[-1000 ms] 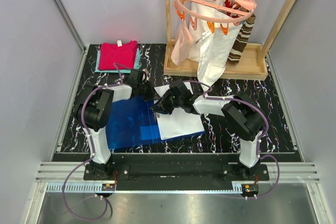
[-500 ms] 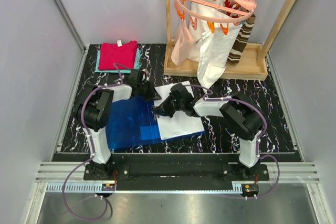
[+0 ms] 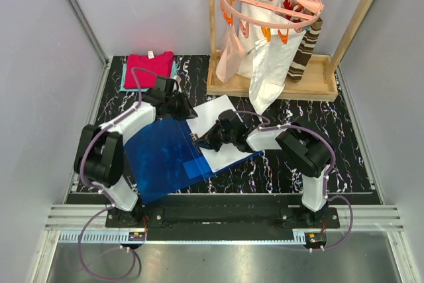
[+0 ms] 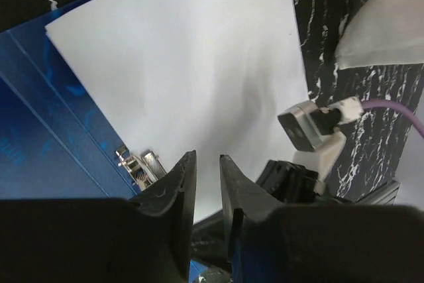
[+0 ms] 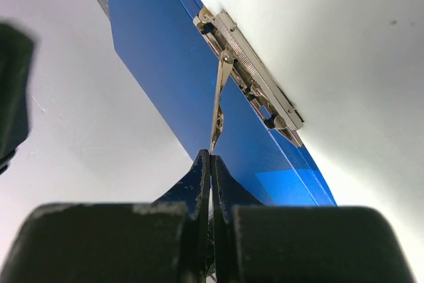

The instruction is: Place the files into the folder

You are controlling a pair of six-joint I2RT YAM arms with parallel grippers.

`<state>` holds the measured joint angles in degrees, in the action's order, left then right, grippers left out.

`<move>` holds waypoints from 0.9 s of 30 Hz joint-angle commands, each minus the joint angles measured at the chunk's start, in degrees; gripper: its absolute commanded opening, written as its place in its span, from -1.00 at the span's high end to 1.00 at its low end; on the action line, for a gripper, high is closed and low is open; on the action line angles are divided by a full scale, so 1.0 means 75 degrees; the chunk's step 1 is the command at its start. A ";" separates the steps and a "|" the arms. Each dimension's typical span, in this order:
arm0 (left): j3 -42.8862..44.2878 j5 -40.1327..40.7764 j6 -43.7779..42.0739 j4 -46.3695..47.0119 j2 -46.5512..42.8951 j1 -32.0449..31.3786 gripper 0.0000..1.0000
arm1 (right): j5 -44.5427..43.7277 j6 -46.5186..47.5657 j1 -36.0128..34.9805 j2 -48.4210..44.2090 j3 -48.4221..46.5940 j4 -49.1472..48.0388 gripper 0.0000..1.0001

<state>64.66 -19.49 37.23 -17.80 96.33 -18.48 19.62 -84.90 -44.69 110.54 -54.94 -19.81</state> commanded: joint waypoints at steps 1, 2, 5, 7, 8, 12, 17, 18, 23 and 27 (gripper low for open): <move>-0.0684 0.0734 -0.0242 -0.0615 -0.1286 0.0003 0.65 | -0.0038 0.0059 -0.0042 0.0097 0.0188 -0.0042 1.00; -0.0943 0.0804 -0.0184 -0.0568 -0.1475 0.0003 0.67 | -0.0037 0.0082 -0.0042 0.0097 0.0200 -0.0042 1.00; -0.1858 0.1132 -0.0101 -0.0439 -0.2085 0.0003 0.78 | -0.0026 0.0141 -0.0042 0.0120 0.0235 -0.0065 1.00; -0.2407 0.1145 -0.0031 -0.0241 -0.2262 0.0015 0.81 | -0.0014 0.0187 -0.0042 0.0144 0.0270 -0.0077 1.00; -0.2550 0.1064 0.0050 -0.0170 -0.2251 0.0015 0.87 | -0.0002 0.0211 -0.0042 0.0156 0.0305 -0.0123 1.00; -0.3066 0.1086 0.0203 0.0135 -0.1784 -0.0125 0.97 | 0.0044 0.0316 -0.0042 0.0203 0.0422 -0.0229 1.00; -0.3290 0.1251 0.0379 0.0124 -0.1373 -0.0173 1.00 | -0.0107 0.0609 -0.0030 0.0144 0.0645 -0.0218 1.00; -0.3185 0.1274 0.0333 -0.0039 -0.1210 -0.0173 1.00 | -0.0096 0.0668 0.0005 0.0144 0.0680 -0.0229 1.00; -0.2810 0.1742 0.0040 -0.0778 -0.0822 -0.0173 1.00 | -0.0166 0.1300 0.0110 0.0109 0.0926 0.0016 1.00; -0.2797 0.1883 -0.0007 -0.0849 -0.0786 -0.0161 1.00 | -0.0248 0.1780 0.0204 0.0144 0.1161 0.0122 1.00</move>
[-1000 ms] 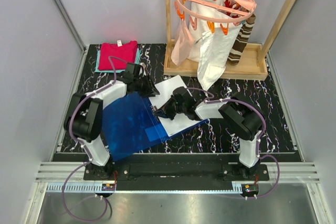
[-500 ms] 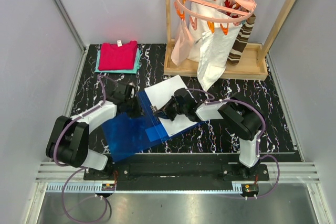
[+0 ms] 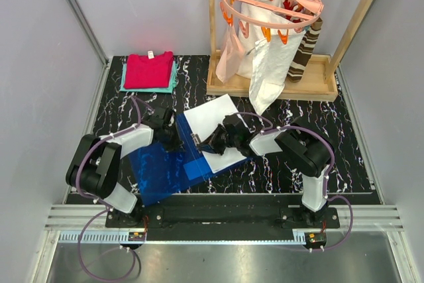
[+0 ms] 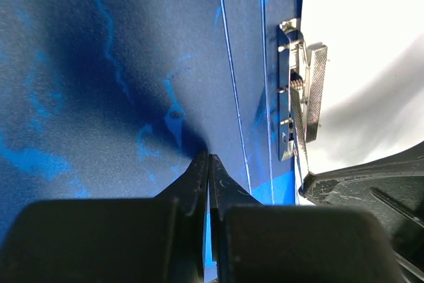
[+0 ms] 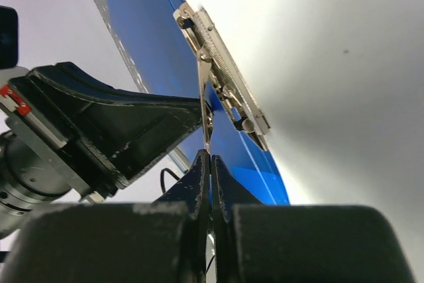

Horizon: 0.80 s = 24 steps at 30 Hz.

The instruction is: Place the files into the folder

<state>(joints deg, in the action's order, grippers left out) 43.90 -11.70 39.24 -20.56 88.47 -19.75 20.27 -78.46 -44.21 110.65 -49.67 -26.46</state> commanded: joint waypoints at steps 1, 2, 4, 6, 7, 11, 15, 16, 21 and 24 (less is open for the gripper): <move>-0.0029 0.0869 -0.0299 -0.0482 0.0286 -0.0004 1.00 | -0.0359 0.1014 0.0152 0.0164 0.0482 0.1055 1.00; -0.0029 0.0892 -0.0322 -0.0482 0.0345 -0.0004 1.00 | -0.0359 0.1097 0.0164 0.0188 0.0482 0.1090 1.00; -0.0029 0.0939 -0.0357 -0.0482 0.0404 -0.0004 1.00 | -0.0406 0.1319 0.0152 0.0305 0.0470 0.1160 1.00; -0.0064 0.0986 -0.0358 -0.0482 0.0451 -0.0004 1.00 | -0.0488 0.1599 0.0164 0.0352 0.0447 0.1312 1.00; -0.0076 0.1044 -0.0346 -0.0470 0.0485 -0.0004 1.00 | -0.0593 0.1706 0.0164 0.0364 0.0412 0.1394 1.00; -0.0205 0.1116 -0.0287 -0.0377 0.0672 -0.0004 1.00 | -0.0979 0.2151 0.0175 0.0223 0.0295 0.1874 1.00; -0.0252 0.1068 -0.0229 -0.0329 0.0697 -0.0004 1.00 | -0.1484 0.2584 0.0164 0.0024 0.0283 0.2471 1.00; -0.0263 0.1080 -0.0229 -0.0329 0.0685 -0.0004 1.00 | -0.1600 0.2632 0.0164 0.0024 0.0294 0.2531 1.00; -0.0240 0.1080 -0.0217 -0.0330 0.0662 -0.0004 1.00 | -0.1636 0.2796 0.0164 0.0351 0.0306 0.2497 1.00; -0.0240 0.1080 -0.0217 -0.0306 0.0720 -0.0004 1.00 | -0.1637 0.2843 0.0164 0.0562 0.0248 0.2438 1.00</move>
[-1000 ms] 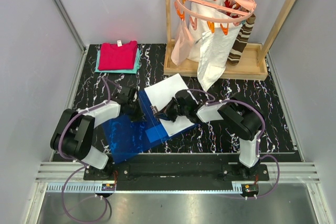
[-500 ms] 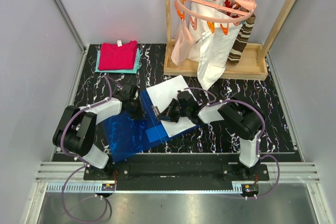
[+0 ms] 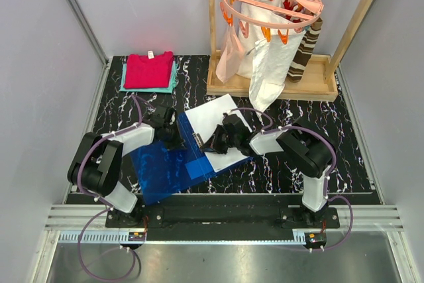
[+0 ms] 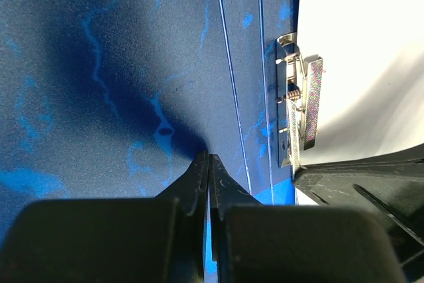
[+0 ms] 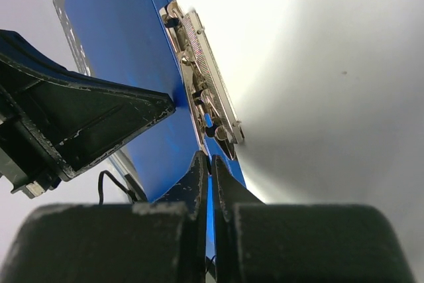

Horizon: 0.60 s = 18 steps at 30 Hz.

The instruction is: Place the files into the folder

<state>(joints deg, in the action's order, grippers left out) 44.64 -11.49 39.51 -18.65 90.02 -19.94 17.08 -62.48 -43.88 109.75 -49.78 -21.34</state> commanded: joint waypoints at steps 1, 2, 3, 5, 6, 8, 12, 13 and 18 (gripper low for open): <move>-0.0339 0.1039 -0.0240 -0.0536 0.0548 0.0023 1.00 | -0.1234 0.0725 0.0120 0.0717 0.0239 0.1733 1.00; -0.0327 0.1016 -0.0240 -0.0525 0.0572 0.0023 1.00 | -0.1246 0.0771 0.0108 0.0776 0.0227 0.1732 1.00; -0.0339 0.0981 -0.0229 -0.0513 0.0583 0.0023 1.00 | -0.1316 0.0783 0.0108 0.0788 0.0192 0.1779 1.00; -0.0362 0.0957 -0.0217 -0.0454 0.0607 0.0023 1.00 | -0.1421 0.0865 0.0108 0.0835 0.0192 0.1803 1.00; -0.0363 0.0934 -0.0205 -0.0454 0.0607 0.0023 1.00 | -0.1561 0.0900 0.0120 0.0858 0.0192 0.1861 1.00; -0.0374 0.0887 -0.0193 -0.0419 0.0630 0.0023 1.00 | -0.1714 0.0994 0.0085 0.0916 0.0215 0.1896 1.00; -0.0386 0.0887 -0.0205 -0.0407 0.0642 0.0034 1.00 | -0.1914 0.1076 0.0085 0.1116 0.0332 0.1873 1.00; -0.0398 0.0899 -0.0205 -0.0407 0.0642 0.0023 1.00 | -0.1937 0.1077 0.0073 0.1162 0.0344 0.1873 1.00; -0.0386 0.0945 -0.0217 -0.0419 0.0630 0.0023 1.00 | -0.2043 0.1053 0.0073 0.1128 0.0543 0.1943 1.00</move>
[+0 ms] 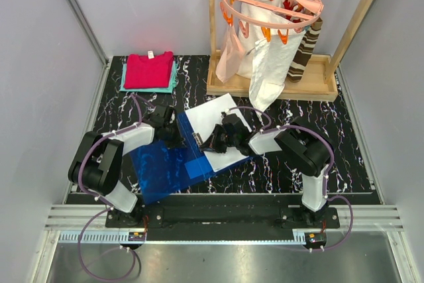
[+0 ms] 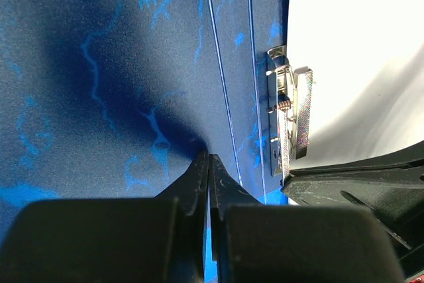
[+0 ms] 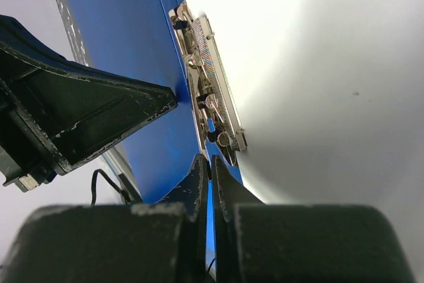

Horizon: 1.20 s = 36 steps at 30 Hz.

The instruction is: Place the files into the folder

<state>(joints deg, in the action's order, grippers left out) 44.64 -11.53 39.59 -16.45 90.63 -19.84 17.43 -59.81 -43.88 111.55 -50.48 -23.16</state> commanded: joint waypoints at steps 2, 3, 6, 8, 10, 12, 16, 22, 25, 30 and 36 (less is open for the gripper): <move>-0.0398 0.0963 -0.0228 -0.0702 0.0560 0.0008 1.00 | -0.2113 0.0674 0.0073 0.0761 0.0718 0.2174 1.00; -0.0409 0.0975 -0.0228 -0.0702 0.0572 0.0008 1.00 | -0.2125 0.0674 0.0073 0.0713 0.0765 0.2174 1.00; -0.0421 0.0975 -0.0205 -0.0690 0.0584 0.0008 1.00 | -0.2125 0.0674 0.0085 0.0503 0.0801 0.2267 1.00; -0.0421 0.0986 -0.0205 -0.0690 0.0584 0.0008 1.00 | -0.2137 0.0674 0.0085 0.0432 0.0801 0.2326 1.00; -0.0433 0.0986 -0.0205 -0.0690 0.0561 0.0008 1.00 | -0.2148 0.0697 0.0096 0.0490 0.0789 0.2349 1.00; -0.0456 0.0963 -0.0193 -0.0690 0.0549 0.0008 1.00 | -0.2125 0.0732 0.0097 0.0572 0.0696 0.2396 1.00; -0.0550 0.0811 -0.0088 -0.0549 0.0537 0.0020 1.00 | -0.2066 0.0803 0.0015 0.0794 0.0473 0.2466 1.00; -0.0655 0.0600 0.0064 -0.0303 0.0736 -0.0226 1.00 | -0.1961 0.0616 -0.0068 0.0936 0.0168 0.2443 1.00; -0.0726 0.0576 0.0088 -0.0210 0.0771 -0.0273 1.00 | -0.1727 0.0499 -0.0068 0.0889 0.0133 0.2269 1.00; -0.0831 0.0623 0.0065 -0.0209 0.0689 -0.0285 1.00 | -0.1082 0.0100 -0.0067 0.0690 0.0332 0.1740 1.00; -0.0984 0.0588 0.0076 -0.0069 0.0678 -0.0285 1.00 | -0.2532 0.0345 -0.0079 0.1004 -0.0159 0.3469 1.00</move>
<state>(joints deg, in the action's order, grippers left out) 42.37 -12.05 42.26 -8.08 91.42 -21.17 14.26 -60.49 -44.51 112.14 -52.29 -19.59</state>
